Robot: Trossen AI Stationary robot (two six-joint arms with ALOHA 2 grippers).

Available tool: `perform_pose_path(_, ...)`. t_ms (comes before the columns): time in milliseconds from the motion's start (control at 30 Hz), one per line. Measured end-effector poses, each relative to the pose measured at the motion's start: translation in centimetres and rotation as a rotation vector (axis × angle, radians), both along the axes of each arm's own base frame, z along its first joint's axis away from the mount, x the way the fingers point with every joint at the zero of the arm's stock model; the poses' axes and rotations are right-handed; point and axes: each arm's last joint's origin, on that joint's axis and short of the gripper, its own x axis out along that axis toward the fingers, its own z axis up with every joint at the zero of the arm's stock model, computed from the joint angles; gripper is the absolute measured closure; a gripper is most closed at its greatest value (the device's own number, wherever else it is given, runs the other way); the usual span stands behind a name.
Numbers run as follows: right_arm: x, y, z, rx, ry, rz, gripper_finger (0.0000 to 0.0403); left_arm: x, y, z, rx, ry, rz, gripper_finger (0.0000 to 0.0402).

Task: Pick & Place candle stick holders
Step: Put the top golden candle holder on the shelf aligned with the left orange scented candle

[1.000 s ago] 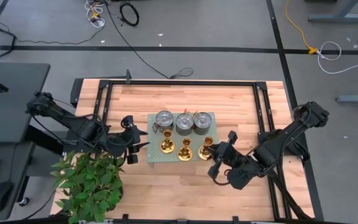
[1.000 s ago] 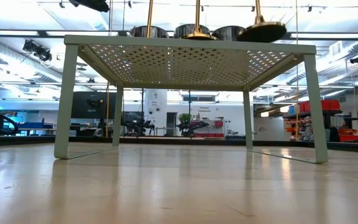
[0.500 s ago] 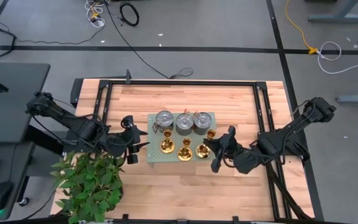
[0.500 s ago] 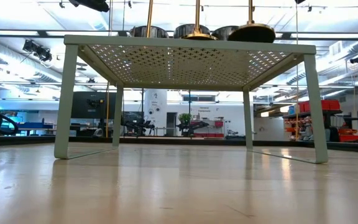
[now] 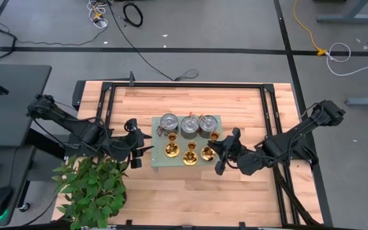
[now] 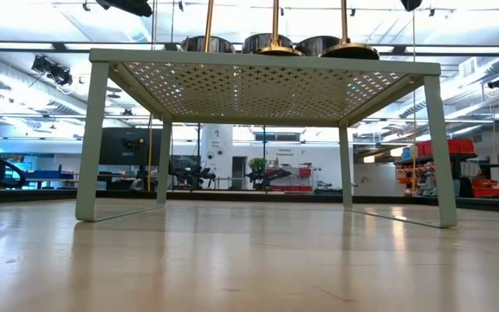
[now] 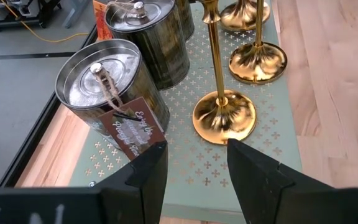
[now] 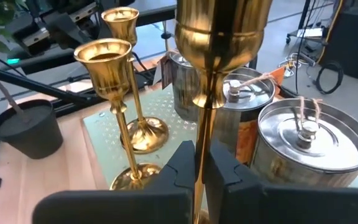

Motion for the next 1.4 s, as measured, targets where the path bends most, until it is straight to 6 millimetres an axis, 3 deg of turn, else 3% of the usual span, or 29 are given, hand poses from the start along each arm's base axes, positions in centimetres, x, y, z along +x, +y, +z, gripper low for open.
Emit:
perform_pose_path(367,0.06,-0.22,-0.28,0.004,0.019,-0.009,0.0392,0.0,0.0,0.0,0.0,0.0,0.0,0.0232)
perform_pose_path(733,0.07,-0.23,-0.23,0.003,0.013,-0.016,0.036,0.0,0.0,0.0,0.0,0.0,0.0,0.0232)
perform_pose_path(1233,-0.02,-0.01,-0.21,-0.012,0.018,-0.001,0.036,0.0,0.0,0.0,0.0,0.0,0.0,0.0232)
perform_pose_path(1400,-0.05,0.0,-0.28,-0.019,0.03,0.009,0.0333,0.0,0.0,0.0,0.0,0.0,0.0,0.0232)
